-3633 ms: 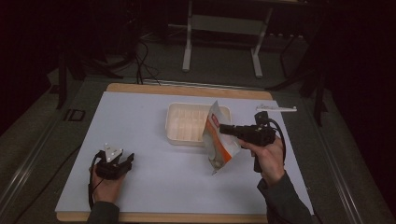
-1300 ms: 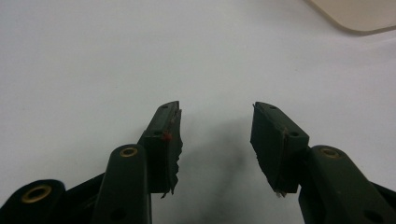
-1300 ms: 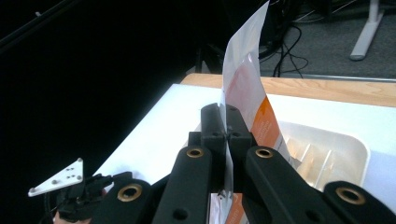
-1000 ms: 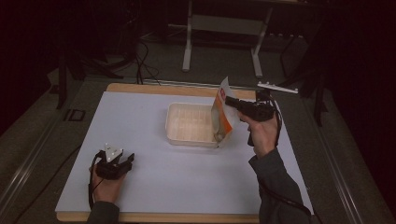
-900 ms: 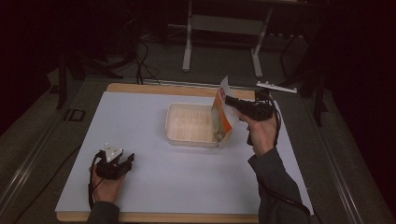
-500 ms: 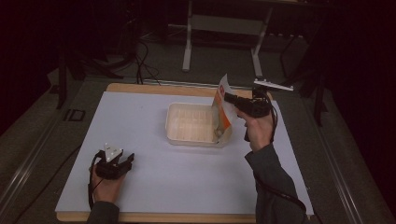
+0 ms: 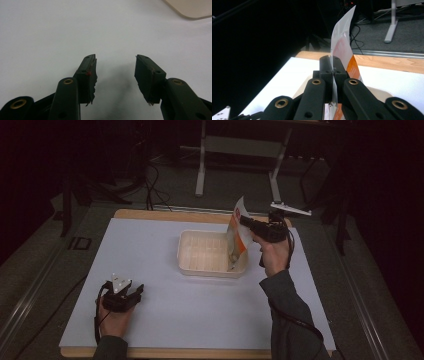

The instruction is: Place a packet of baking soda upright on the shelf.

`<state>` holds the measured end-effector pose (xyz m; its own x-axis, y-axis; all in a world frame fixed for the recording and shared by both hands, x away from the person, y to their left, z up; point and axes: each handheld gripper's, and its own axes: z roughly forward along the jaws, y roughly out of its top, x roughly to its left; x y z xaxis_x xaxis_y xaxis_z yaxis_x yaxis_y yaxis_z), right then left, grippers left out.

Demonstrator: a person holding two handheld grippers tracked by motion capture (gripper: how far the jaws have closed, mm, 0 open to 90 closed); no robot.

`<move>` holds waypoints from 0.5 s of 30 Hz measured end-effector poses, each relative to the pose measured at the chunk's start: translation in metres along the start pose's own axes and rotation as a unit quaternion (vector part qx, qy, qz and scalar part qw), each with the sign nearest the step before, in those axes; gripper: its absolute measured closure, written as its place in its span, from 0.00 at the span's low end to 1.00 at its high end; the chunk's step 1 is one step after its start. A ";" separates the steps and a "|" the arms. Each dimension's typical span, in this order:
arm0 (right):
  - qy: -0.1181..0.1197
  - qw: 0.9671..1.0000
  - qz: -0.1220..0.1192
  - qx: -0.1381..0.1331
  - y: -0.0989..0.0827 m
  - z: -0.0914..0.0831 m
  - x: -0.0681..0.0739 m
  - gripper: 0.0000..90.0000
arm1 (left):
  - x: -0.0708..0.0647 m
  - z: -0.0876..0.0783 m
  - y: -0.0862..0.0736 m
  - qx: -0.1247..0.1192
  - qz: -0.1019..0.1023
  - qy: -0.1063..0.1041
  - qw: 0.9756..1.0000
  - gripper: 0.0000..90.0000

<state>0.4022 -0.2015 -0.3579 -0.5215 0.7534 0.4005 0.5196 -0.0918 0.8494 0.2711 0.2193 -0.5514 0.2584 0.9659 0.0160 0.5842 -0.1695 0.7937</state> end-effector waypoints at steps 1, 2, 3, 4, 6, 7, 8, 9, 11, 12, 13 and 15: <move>-0.003 1.000 -0.004 0.000 0.000 0.001 0.000 1.00 | 0.000 0.000 0.000 0.000 0.000 0.000 1.000 0.57; -0.007 1.000 -0.007 0.000 0.000 0.002 0.000 1.00 | 0.000 0.000 0.000 0.000 0.000 0.000 1.000 0.57; -0.009 1.000 -0.007 -0.001 -0.001 0.002 0.000 1.00 | 0.000 0.000 0.000 0.000 0.000 0.000 1.000 0.57; -0.010 1.000 -0.007 -0.002 -0.001 0.002 0.000 1.00 | 0.000 0.000 0.000 0.000 0.001 0.001 1.000 0.57; -0.015 1.000 -0.010 -0.004 -0.002 0.003 -0.001 1.00 | 0.000 0.000 0.000 0.001 0.001 0.000 1.000 0.57; -0.015 1.000 -0.010 -0.004 -0.003 0.003 -0.001 1.00 | 0.000 0.000 0.000 0.001 0.001 0.000 1.000 0.57; -0.017 1.000 -0.008 -0.005 -0.003 0.003 -0.002 1.00 | 0.000 0.000 0.000 0.001 0.001 0.000 1.000 0.57; -0.018 1.000 -0.007 -0.007 -0.004 0.003 -0.002 1.00 | 0.000 0.000 0.000 0.001 0.001 0.000 1.000 0.57; -0.021 1.000 -0.013 -0.008 -0.007 0.003 -0.001 1.00 | 0.000 0.000 0.000 0.000 0.001 0.001 1.000 0.57; -0.023 1.000 -0.016 -0.007 -0.007 0.004 -0.001 1.00 | 0.000 0.000 0.000 0.000 0.001 0.001 1.000 0.57; -0.024 1.000 -0.015 -0.006 -0.008 0.004 -0.002 1.00 | 0.000 0.000 0.000 0.001 0.002 0.000 1.000 0.57; -0.022 1.000 -0.010 -0.010 -0.010 0.004 -0.004 1.00 | 0.000 0.000 0.000 0.001 0.002 0.000 1.000 0.57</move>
<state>0.4018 -0.2004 -0.3693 -0.5015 0.7825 0.3691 0.4959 -0.0896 0.8638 0.2711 0.2191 -0.5515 0.2612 0.9651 0.0199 0.5842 -0.1744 0.7926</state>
